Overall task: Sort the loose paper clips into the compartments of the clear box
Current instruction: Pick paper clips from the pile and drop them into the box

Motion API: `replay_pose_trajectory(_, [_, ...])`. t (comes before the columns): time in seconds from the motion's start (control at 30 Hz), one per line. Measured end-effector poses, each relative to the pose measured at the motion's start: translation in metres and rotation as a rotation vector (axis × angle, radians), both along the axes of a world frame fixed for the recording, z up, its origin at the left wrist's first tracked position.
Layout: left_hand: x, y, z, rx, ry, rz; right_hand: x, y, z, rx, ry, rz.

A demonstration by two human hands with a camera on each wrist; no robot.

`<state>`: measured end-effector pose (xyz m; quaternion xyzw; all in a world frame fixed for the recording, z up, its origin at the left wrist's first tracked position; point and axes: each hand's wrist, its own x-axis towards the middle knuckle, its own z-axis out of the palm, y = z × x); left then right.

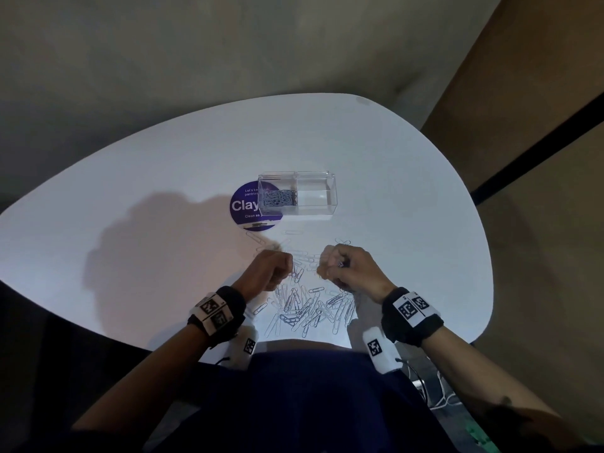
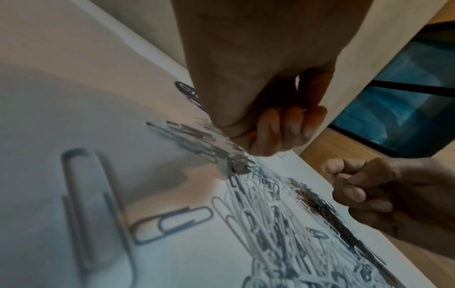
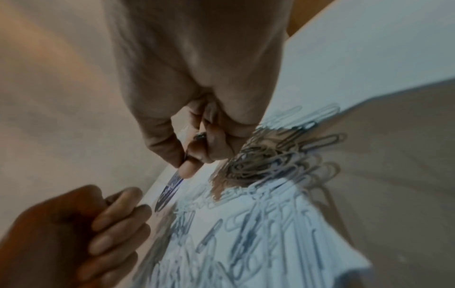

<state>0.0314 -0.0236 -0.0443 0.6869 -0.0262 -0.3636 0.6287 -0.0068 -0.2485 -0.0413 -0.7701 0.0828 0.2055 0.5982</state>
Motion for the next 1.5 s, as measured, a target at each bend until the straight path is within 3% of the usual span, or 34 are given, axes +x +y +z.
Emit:
replay_pose_trajectory(0.07, [0.000,0.000,0.002,-0.011,-0.013,0.020,0.004,-0.002,0.000,0.104,0.062,-0.035])
replay_pose_trajectory(0.13, [0.001,-0.003,-0.001,0.095,-0.127,-0.003,0.005,-0.004,-0.001,0.159,0.122,-0.027])
replay_pose_trajectory(0.27, [-0.001,-0.007,-0.018,0.552,-0.648,-0.160,0.003,-0.002,-0.001,0.144,0.117,0.028])
replay_pose_trajectory(0.37, [-0.007,-0.008,-0.017,0.659,-0.843,-0.269,0.002,-0.001,-0.013,-0.098,-0.041,0.181])
replay_pose_trajectory(0.47, [-0.009,-0.011,-0.015,0.736,-0.888,-0.328,-0.001,0.000,-0.027,-0.395,-0.230,0.391])
replay_pose_trajectory(0.57, [-0.008,-0.017,-0.015,0.822,-0.907,-0.349,-0.004,0.005,-0.029,-0.560,-0.336,0.488])
replay_pose_trajectory(0.77, [-0.010,-0.019,-0.016,0.921,-0.829,-0.248,-0.002,0.010,-0.025,-0.644,-0.337,0.542])
replay_pose_trajectory(0.93, [-0.008,-0.020,-0.014,0.947,-0.802,-0.282,-0.002,0.014,-0.024,-0.660,-0.337,0.571])
replay_pose_trajectory(1.13, [-0.005,-0.015,-0.017,0.837,-0.776,-0.341,-0.001,0.008,-0.017,-0.203,-0.079,0.139])
replay_pose_trajectory(1.2, [-0.004,-0.014,-0.015,0.747,-0.726,-0.291,0.002,0.005,-0.011,0.006,0.005,0.060])
replay_pose_trajectory(1.3, [0.003,-0.012,-0.006,0.503,-0.474,-0.132,0.007,0.001,0.001,0.180,0.052,-0.006])
replay_pose_trajectory(1.5, [0.015,0.000,0.014,-0.122,0.261,0.220,0.022,0.012,0.007,0.273,0.238,-0.036])
